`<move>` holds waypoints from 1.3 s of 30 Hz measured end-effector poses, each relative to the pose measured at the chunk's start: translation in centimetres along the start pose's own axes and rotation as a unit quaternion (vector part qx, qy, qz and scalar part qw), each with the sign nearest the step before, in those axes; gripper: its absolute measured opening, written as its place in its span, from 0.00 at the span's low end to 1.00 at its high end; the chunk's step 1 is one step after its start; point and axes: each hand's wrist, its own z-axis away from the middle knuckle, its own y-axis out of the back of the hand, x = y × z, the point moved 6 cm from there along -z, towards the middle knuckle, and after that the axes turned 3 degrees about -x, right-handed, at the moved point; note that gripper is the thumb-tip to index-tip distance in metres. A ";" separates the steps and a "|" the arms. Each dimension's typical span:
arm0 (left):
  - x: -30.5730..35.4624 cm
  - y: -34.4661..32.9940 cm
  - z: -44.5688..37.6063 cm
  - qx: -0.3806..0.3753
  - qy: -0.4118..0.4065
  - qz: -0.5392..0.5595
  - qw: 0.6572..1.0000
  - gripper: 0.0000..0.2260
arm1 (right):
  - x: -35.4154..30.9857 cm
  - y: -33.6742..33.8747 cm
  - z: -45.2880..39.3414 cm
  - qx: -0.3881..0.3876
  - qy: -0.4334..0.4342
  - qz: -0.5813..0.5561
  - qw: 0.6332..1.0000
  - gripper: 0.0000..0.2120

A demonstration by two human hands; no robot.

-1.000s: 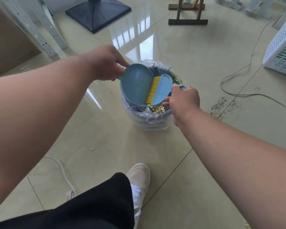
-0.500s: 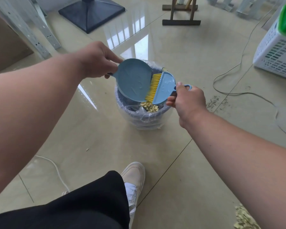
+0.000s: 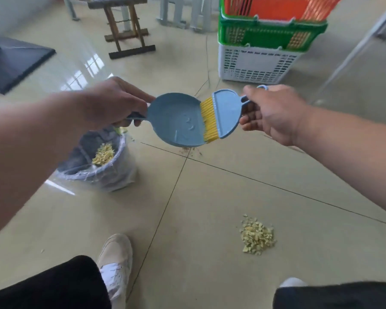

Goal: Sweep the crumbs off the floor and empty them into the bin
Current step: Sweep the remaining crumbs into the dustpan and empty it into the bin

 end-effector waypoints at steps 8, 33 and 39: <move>3.2 -21.9 -1.5 -0.109 -0.007 0.057 0.992 0.19 | 11.3 17.6 4.6 0.085 -0.097 0.070 0.989 0.03; -17.0 -33.1 -2.0 -0.214 0.201 -0.024 0.956 0.24 | 30.0 20.7 0.2 -0.110 -0.034 0.580 0.807 0.13; -21.2 -31.5 1.4 -0.226 0.223 0.016 0.948 0.24 | 32.2 15.3 0.6 -0.170 0.022 0.616 0.769 0.13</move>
